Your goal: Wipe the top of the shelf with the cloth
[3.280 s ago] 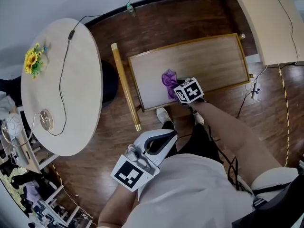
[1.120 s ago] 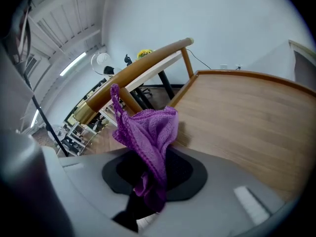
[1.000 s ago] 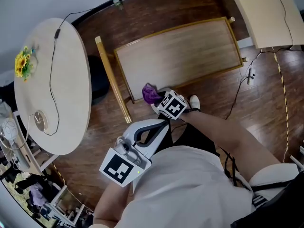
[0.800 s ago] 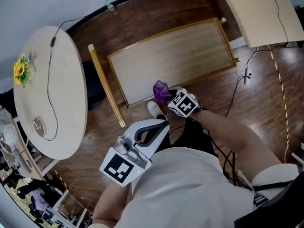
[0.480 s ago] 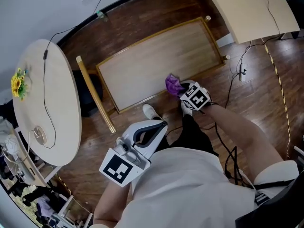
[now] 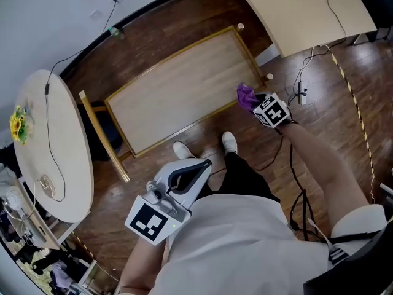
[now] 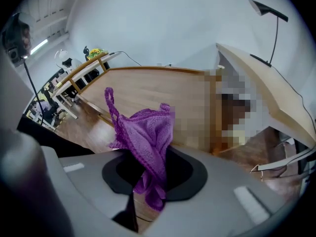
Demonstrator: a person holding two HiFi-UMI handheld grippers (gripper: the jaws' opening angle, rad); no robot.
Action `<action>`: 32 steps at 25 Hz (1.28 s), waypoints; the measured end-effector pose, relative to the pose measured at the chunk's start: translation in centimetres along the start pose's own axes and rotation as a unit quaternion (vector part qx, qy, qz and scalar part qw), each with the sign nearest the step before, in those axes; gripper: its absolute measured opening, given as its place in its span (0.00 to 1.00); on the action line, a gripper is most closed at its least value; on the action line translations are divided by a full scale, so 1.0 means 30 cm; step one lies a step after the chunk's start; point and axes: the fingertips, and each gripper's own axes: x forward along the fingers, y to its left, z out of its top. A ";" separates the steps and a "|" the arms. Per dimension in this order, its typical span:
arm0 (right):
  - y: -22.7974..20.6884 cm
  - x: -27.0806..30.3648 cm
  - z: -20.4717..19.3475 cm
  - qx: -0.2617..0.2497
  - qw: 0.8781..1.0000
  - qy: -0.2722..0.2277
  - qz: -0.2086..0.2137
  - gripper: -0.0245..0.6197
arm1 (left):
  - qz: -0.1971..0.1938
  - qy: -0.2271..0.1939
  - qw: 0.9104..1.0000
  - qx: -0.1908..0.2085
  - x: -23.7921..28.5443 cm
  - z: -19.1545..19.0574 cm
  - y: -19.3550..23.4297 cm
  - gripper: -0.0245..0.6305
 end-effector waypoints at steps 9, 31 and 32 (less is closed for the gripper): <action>-0.304 -0.088 -0.129 0.001 0.998 0.035 -0.049 0.19 | 0.013 0.002 1.000 0.012 0.109 0.035 -0.069 0.07; 0.147 -0.636 -0.252 0.174 0.959 -0.222 -0.031 0.20 | 0.070 -0.020 0.995 0.069 -0.210 -0.036 -0.350 0.07; 0.219 -0.674 -0.271 0.174 0.957 -0.231 -0.030 0.20 | 0.061 -0.025 0.995 0.076 -0.248 -0.056 -0.403 0.07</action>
